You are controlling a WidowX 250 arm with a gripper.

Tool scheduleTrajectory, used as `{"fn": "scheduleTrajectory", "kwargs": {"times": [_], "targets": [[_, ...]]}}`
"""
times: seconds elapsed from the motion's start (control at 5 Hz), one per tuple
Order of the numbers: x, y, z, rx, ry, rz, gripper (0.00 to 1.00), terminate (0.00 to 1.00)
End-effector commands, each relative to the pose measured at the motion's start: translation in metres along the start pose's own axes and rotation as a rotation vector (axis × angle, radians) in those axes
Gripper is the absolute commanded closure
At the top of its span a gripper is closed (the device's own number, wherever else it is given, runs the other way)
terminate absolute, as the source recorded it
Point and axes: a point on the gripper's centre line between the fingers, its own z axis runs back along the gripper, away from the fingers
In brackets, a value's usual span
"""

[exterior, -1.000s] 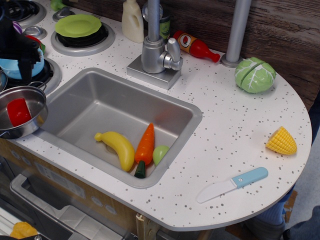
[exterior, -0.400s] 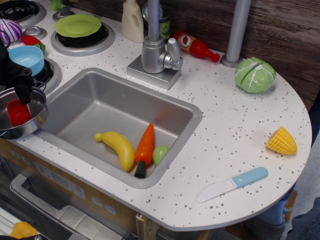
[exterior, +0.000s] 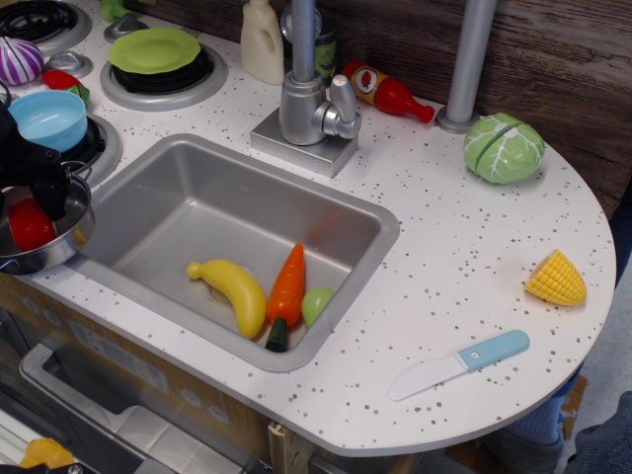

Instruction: Take sushi out of pan

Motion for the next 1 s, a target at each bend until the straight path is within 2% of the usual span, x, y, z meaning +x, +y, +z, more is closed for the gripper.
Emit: {"fn": "scheduleTrajectory", "kwargs": {"times": [0.0,0.2,0.4,0.8], "targets": [[0.007,0.003,0.006,0.013,-0.020,0.007,1.00,0.00],[0.007,0.001,0.007,0.018,-0.021,0.019,1.00,0.00],[0.013,0.000,0.017,0.037,0.009,0.007,1.00,0.00],[0.040,-0.023,0.068,0.166,0.058,-0.043,1.00,0.00]]}}
